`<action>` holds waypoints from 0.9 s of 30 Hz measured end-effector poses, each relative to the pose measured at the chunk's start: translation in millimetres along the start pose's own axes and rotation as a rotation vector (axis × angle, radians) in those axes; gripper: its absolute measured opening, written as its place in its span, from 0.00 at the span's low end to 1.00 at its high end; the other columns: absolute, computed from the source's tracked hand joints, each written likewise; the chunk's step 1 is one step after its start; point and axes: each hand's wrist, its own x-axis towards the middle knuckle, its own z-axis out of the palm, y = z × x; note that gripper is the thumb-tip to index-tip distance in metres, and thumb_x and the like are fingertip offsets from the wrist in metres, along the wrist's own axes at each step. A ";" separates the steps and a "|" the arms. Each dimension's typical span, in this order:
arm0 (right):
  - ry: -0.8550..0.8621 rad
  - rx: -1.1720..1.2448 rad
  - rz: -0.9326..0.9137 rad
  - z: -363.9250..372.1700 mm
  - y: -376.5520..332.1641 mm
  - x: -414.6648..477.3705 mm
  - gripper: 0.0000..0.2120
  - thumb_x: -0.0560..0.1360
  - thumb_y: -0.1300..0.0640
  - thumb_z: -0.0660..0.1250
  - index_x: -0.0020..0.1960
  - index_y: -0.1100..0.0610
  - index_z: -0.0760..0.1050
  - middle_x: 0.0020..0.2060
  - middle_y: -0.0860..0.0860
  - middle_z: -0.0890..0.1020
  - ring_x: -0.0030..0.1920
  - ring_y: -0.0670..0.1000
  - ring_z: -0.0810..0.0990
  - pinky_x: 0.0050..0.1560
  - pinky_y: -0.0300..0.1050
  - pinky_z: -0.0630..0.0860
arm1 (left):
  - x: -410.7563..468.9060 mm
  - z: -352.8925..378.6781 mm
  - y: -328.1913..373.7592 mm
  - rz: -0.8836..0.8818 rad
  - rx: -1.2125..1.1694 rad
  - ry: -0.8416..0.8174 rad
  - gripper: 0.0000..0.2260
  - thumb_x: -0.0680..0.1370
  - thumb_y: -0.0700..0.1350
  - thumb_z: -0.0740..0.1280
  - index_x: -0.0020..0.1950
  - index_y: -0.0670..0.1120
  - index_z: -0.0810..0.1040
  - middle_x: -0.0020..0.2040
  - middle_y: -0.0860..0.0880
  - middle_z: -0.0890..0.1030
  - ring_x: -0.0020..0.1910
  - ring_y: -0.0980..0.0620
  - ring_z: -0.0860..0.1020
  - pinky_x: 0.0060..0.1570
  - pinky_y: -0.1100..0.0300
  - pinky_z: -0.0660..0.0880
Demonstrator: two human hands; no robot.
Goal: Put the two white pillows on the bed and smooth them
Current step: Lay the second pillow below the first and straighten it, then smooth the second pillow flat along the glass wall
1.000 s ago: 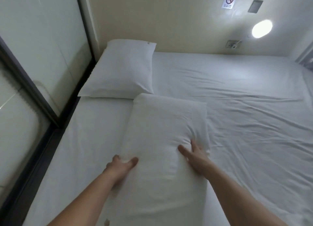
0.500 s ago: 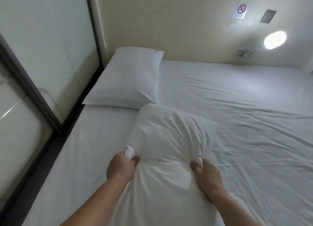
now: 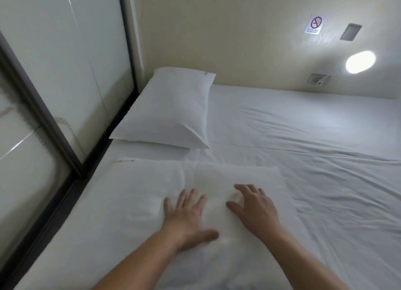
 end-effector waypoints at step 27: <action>-0.230 0.358 0.057 3.7 -48.6 21.5 0.13 0.70 0.53 0.71 0.30 0.57 0.78 0.26 0.51 0.81 0.27 0.48 0.76 0.38 0.46 0.74 | -77.2 -103.0 -179.4 -0.332 0.103 0.463 0.10 0.77 0.47 0.59 0.57 0.54 0.75 0.54 0.54 0.78 0.58 0.51 0.74 0.68 0.46 0.56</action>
